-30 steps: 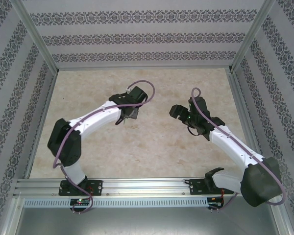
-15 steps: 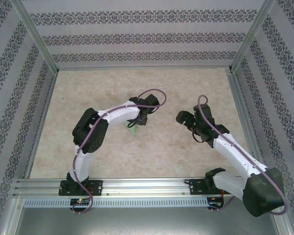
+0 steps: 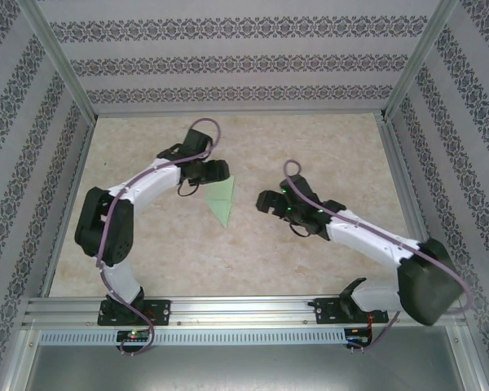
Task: Fold a paper plane with a square sheet of paper (pick it up from the middle)
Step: Turn over the paper at the center of the table, then move the paper to the center of the table.
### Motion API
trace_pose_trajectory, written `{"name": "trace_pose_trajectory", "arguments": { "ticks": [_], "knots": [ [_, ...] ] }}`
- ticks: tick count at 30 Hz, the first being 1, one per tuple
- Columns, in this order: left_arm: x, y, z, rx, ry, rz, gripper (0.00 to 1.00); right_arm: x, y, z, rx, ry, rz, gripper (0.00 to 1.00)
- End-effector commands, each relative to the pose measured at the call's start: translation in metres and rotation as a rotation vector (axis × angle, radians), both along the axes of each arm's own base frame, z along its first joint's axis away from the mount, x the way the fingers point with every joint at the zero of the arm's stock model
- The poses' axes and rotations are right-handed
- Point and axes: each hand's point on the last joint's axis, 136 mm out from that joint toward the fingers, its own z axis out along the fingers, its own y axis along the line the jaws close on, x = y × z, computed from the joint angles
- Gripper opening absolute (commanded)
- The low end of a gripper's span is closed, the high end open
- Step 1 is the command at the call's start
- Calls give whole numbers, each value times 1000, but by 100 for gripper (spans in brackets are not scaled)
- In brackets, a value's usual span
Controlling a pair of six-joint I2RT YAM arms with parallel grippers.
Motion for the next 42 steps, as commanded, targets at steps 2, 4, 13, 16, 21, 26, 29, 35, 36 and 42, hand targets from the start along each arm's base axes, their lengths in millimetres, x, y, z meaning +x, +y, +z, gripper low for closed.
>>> {"name": "trace_pose_trajectory", "arguments": {
  "ticks": [2,4,13,16,21,26,29,35,36,42],
  "knots": [
    [5,34,11,-88,-32,86,82,24,67,24,60,-73,51,96],
    [2,58,9,-75,-38,140,92,28,100,19,59,-51,98,92],
    [-13,125,1,-40,-47,337,100,35,187,-15,93,62,234,75],
    [-15,135,-1,-38,-49,378,100,37,193,-28,84,88,248,74],
    [-14,135,-4,-51,-37,377,100,34,200,-54,36,149,289,73],
    [-14,133,-8,-53,-27,367,100,30,187,-73,-54,172,311,73],
    [-14,132,-8,-56,-26,363,100,24,174,-82,-106,193,343,73],
    [-15,128,-5,-90,-34,358,100,-8,142,-103,-197,263,543,73],
    [-15,128,-3,-94,-45,357,100,-16,135,-105,-218,267,592,72],
    [-18,128,6,-97,-83,346,100,-66,75,-102,-303,298,855,73]
  ]
}}
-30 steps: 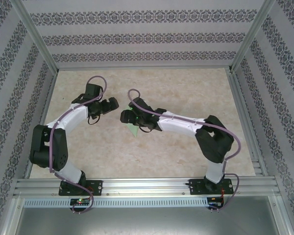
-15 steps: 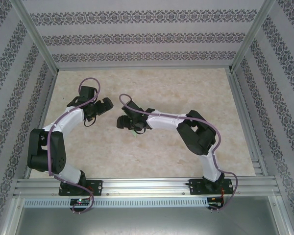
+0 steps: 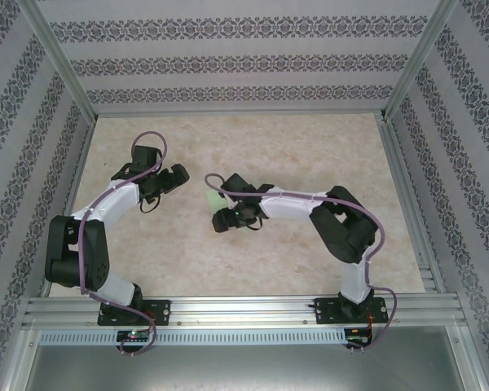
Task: Fold a paper plane with a square sheet of paper (pick it up from the middle)
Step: Move the paper to the center of the table.
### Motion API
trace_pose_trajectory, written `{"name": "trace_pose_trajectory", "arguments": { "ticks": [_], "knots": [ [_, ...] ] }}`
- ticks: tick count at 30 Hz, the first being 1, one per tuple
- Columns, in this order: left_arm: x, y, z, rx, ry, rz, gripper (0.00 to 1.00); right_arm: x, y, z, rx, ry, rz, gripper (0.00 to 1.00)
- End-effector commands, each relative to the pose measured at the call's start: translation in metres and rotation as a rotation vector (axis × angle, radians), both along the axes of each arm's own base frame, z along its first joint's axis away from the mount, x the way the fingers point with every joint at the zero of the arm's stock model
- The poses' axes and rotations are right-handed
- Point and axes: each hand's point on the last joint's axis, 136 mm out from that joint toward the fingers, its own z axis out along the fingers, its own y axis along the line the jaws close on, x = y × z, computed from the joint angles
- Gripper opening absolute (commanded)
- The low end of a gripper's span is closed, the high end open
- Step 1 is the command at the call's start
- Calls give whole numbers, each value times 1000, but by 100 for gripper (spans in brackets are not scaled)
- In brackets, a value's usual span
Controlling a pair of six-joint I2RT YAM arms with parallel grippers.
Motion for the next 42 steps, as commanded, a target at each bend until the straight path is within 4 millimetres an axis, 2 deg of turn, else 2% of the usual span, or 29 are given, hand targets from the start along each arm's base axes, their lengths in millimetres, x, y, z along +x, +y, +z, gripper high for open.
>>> {"name": "trace_pose_trajectory", "arguments": {
  "ticks": [1,4,7,10,13,16,20,26,33,42],
  "knots": [
    [8,1,21,-24,-94,8,100,-42,-50,-8,-110,67,195,73],
    [7,-2,24,-46,-113,5,100,-26,-49,26,-42,-42,149,74],
    [5,-7,25,-67,-117,-18,100,-5,-36,63,75,-125,-34,75],
    [4,-15,27,-104,-127,-52,100,12,-41,76,115,-166,-290,74],
    [2,-23,26,-127,-129,-80,100,15,-49,74,114,-163,-485,73],
    [1,-30,26,-140,-131,-108,100,12,-42,74,157,-165,-547,72],
    [-2,-41,23,-164,-118,-138,100,13,-29,64,219,-140,-552,72],
    [-6,-58,23,-206,-110,-178,100,25,-33,47,259,-120,-607,71],
    [-14,-75,17,-247,-80,-202,100,24,-29,32,259,-71,-603,70],
    [-27,-96,3,-283,-26,-247,99,23,-40,7,229,-39,-637,69]
  ]
}}
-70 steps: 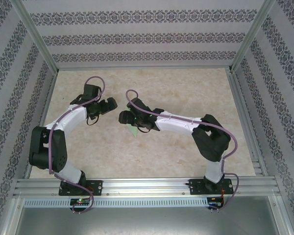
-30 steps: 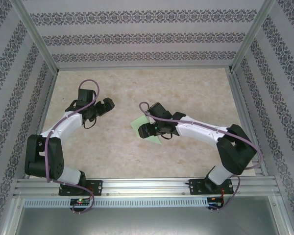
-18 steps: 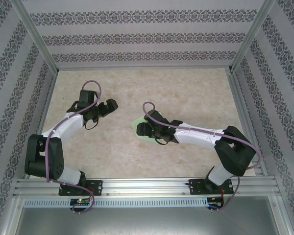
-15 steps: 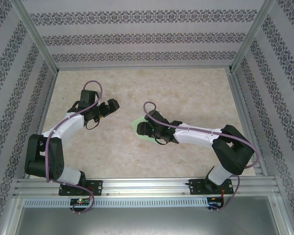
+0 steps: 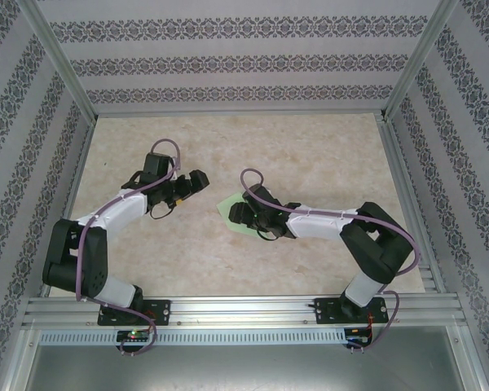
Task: Fold a paper plane with a square sheet of paper (pick it up from the middle)
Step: Move the paper to the center of the table, then fold the wing for the fifth time at the center of the table.
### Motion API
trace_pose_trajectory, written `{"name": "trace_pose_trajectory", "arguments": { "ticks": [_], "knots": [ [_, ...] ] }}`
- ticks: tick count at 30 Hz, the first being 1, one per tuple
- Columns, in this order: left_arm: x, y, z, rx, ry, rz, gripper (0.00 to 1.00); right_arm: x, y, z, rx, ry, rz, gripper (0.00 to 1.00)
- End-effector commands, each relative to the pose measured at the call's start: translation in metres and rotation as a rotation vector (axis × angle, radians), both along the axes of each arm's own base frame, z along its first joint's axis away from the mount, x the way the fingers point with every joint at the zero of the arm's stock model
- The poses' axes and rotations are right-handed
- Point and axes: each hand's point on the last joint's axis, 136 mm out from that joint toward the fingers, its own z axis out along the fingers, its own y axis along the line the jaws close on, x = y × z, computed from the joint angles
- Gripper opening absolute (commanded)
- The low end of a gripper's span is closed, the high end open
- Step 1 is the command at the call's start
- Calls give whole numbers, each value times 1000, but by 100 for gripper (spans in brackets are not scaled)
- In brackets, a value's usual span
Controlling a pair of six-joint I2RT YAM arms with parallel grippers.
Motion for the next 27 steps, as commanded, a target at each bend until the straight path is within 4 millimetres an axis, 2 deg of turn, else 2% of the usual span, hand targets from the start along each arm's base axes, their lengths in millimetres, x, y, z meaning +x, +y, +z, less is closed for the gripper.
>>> {"name": "trace_pose_trajectory", "arguments": {
  "ticks": [1,7,14,22,25,27],
  "knots": [
    [-4,-15,-6,-37,7,-37,99,2,-4,-16,8,28,-22,69],
    [-10,-24,-21,-38,46,-69,98,-1,-8,-29,13,48,-35,69],
    [-24,-46,-30,-65,102,-129,96,-4,-17,-39,104,94,-75,69],
    [-52,-75,-44,-119,196,-155,83,-7,-28,-48,167,132,-116,68],
    [-60,-83,-49,-130,221,-156,76,-7,-30,-50,162,136,-119,68],
    [-63,-86,-52,-134,233,-158,68,-8,-31,-51,158,140,-119,67]
  ]
}}
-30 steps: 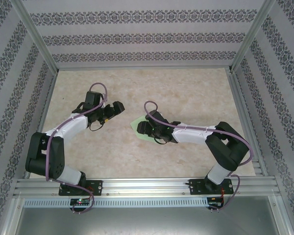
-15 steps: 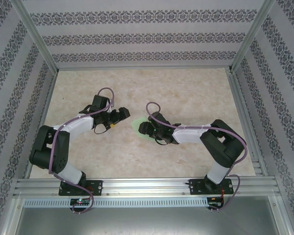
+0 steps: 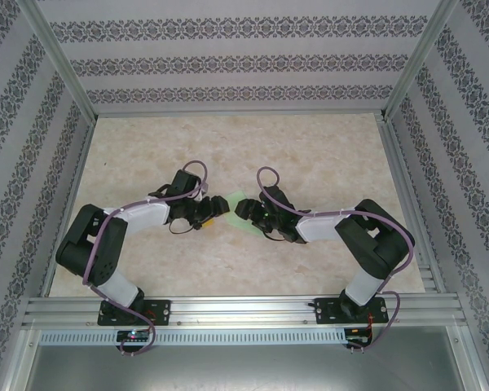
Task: Fold a paper plane with a square sheet of paper (pick it up from the middle)
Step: Fold the wing for the fifth time at the center of the table.
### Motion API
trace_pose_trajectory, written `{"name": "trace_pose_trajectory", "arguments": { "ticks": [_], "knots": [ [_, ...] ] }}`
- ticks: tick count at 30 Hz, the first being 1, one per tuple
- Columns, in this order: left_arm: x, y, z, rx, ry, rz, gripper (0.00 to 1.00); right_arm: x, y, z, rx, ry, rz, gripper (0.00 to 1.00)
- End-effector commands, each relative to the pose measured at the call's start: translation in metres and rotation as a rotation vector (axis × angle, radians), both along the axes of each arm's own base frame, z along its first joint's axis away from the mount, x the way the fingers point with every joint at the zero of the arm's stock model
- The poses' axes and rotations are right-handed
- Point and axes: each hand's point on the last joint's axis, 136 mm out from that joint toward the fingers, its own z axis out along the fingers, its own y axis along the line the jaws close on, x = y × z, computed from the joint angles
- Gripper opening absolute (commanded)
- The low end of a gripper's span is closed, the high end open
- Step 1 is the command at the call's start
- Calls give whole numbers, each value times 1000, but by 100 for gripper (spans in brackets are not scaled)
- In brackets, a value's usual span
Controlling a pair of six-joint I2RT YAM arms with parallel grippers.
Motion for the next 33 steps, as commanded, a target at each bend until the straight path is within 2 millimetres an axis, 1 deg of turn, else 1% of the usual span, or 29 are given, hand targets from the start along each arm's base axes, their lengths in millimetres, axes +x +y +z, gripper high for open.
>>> {"name": "trace_pose_trajectory", "arguments": {
  "ticks": [1,5,10,15,19,25,29,33],
  "knots": [
    [-1,-12,0,-44,14,10,65,-22,-24,-45,-104,126,-17,66],
    [-2,-17,-6,-46,27,2,53,-23,-26,-47,-112,134,-19,56],
    [-3,-23,-11,-49,45,-10,50,-24,-30,-50,-132,148,-27,52],
    [-4,-30,-13,-79,53,-17,49,-25,-31,-54,-136,158,-32,51],
    [-3,-37,-11,-122,52,-23,48,-25,-30,-54,-132,164,-29,50],
    [-2,-41,-11,-122,48,-32,47,-24,-29,-53,-129,164,-28,49],
    [-3,-37,-16,-98,60,-23,48,-24,-29,-54,-133,169,-28,49],
    [-5,-27,-20,-30,62,-3,53,-24,-31,-56,-140,173,-37,49]
  ]
}}
